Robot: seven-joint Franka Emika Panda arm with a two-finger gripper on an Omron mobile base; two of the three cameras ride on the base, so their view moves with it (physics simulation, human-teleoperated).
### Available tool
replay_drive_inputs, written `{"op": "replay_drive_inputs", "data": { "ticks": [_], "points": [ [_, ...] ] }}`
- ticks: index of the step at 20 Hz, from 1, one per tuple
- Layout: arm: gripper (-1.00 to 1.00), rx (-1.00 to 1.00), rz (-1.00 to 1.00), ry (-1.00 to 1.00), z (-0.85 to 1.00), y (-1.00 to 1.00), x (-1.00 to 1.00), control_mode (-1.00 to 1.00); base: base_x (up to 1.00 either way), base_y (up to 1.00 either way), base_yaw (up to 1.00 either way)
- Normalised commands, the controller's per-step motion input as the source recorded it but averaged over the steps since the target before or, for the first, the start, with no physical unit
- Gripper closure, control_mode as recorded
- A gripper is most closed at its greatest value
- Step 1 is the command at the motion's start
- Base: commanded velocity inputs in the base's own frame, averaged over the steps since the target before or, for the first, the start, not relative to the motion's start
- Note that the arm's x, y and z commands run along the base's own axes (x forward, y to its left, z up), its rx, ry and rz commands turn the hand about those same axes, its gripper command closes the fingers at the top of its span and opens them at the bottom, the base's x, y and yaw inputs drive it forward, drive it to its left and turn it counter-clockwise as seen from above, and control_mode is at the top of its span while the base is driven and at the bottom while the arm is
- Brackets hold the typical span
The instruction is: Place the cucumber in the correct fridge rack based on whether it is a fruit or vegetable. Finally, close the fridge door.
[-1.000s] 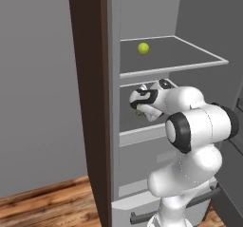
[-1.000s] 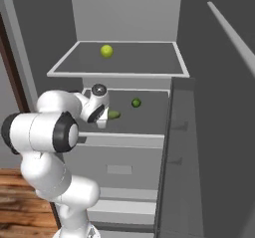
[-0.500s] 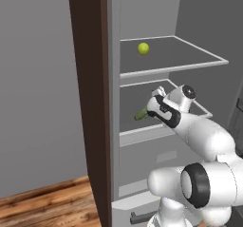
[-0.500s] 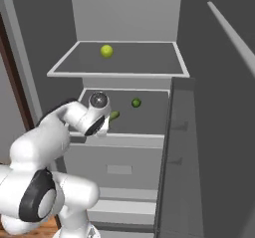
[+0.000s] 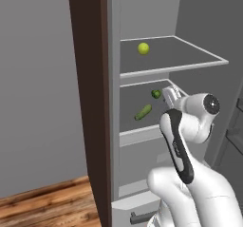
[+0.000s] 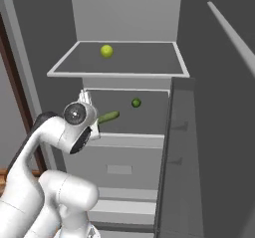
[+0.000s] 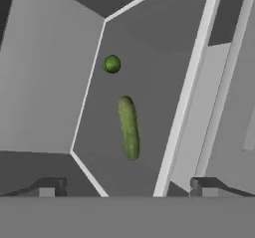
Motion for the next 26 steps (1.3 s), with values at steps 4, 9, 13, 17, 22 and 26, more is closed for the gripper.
{"op": "replay_drive_inputs", "data": {
  "ticks": [4, 9, 13, 17, 22, 26],
  "points": [
    [-1.00, -0.36, 0.19, 0.01, 0.74, 0.03, -0.78, -1.00, 0.00, 0.00, 0.00],
    [-1.00, -0.36, 0.18, 0.25, 0.61, 0.01, -0.63, -1.00, 0.00, 0.00, 0.00],
    [-1.00, -0.34, 0.12, 0.46, 0.35, 0.05, -0.43, -1.00, 0.00, 0.00, 0.00],
    [-1.00, -0.30, 0.03, 0.28, -0.16, 0.10, -0.11, -1.00, 0.00, 0.00, 0.00],
    [-1.00, -0.04, 0.02, 0.01, -0.23, 0.02, 0.00, -1.00, 0.00, 0.00, 0.00],
    [-1.00, 0.00, 0.00, 0.00, 0.00, 0.00, -0.03, -1.00, 0.00, 0.00, 0.00]
  ]
}}
